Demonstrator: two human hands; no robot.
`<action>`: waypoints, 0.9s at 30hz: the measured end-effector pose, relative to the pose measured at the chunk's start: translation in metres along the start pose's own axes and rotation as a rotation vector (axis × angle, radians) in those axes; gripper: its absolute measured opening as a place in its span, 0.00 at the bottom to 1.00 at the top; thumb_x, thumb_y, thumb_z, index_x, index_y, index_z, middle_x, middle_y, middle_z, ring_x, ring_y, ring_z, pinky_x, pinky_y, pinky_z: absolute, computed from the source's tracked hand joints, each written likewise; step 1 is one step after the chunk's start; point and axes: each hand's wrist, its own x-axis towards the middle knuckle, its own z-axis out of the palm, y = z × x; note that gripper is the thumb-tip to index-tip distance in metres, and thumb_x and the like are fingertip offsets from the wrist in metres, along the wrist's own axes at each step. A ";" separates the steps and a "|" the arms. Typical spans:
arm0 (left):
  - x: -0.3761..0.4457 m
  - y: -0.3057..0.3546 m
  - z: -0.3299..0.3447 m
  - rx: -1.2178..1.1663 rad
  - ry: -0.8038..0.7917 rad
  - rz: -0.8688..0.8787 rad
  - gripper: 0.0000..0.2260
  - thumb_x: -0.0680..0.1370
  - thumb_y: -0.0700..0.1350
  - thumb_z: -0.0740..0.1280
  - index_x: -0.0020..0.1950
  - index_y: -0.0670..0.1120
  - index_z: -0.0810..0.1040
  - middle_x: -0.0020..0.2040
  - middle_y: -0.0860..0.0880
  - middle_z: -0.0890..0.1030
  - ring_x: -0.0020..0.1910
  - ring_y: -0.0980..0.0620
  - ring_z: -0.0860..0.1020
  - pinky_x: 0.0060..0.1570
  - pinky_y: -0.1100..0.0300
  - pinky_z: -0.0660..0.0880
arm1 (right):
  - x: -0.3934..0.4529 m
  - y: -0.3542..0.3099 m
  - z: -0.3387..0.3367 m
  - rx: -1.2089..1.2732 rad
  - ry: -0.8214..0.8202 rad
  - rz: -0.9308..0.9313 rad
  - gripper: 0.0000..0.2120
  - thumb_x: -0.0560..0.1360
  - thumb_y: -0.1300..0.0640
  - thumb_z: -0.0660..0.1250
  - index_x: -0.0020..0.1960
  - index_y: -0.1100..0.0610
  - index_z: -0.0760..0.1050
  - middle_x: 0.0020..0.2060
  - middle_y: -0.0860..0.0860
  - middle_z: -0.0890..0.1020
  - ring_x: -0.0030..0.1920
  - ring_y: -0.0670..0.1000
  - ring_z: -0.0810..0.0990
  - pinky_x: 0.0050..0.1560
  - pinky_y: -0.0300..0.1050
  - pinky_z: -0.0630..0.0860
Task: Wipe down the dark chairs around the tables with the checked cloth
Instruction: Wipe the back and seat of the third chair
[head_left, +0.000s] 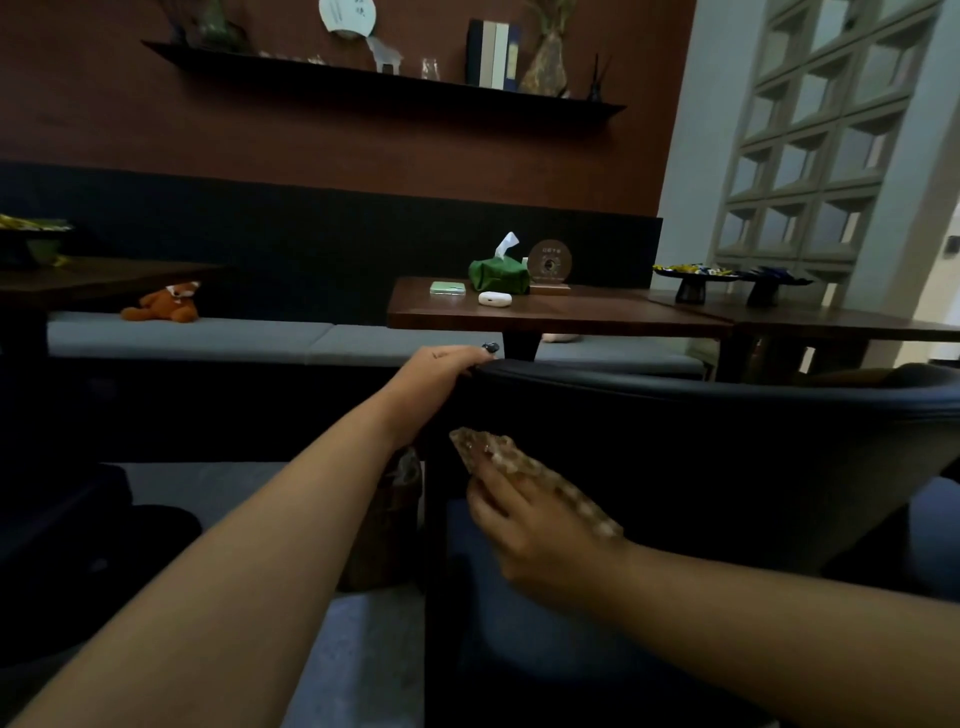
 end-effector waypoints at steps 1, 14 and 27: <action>0.000 -0.001 0.000 -0.018 0.021 0.000 0.10 0.80 0.47 0.62 0.47 0.45 0.82 0.45 0.45 0.82 0.46 0.50 0.81 0.44 0.58 0.76 | 0.001 -0.003 0.002 -0.009 -0.014 -0.014 0.18 0.76 0.57 0.58 0.55 0.66 0.80 0.57 0.70 0.75 0.65 0.78 0.63 0.67 0.73 0.52; -0.002 -0.009 0.021 -0.074 0.218 0.130 0.11 0.82 0.39 0.58 0.46 0.38 0.78 0.36 0.49 0.79 0.32 0.62 0.78 0.33 0.73 0.73 | 0.010 0.018 -0.010 0.103 0.195 0.329 0.20 0.79 0.64 0.51 0.66 0.72 0.69 0.66 0.69 0.70 0.68 0.68 0.67 0.68 0.61 0.66; 0.002 -0.017 0.033 -0.213 0.329 0.208 0.10 0.79 0.37 0.60 0.39 0.38 0.76 0.34 0.43 0.73 0.33 0.51 0.72 0.34 0.63 0.73 | 0.002 0.035 -0.026 0.105 0.386 0.344 0.16 0.78 0.66 0.54 0.60 0.70 0.75 0.60 0.65 0.78 0.66 0.66 0.72 0.70 0.59 0.64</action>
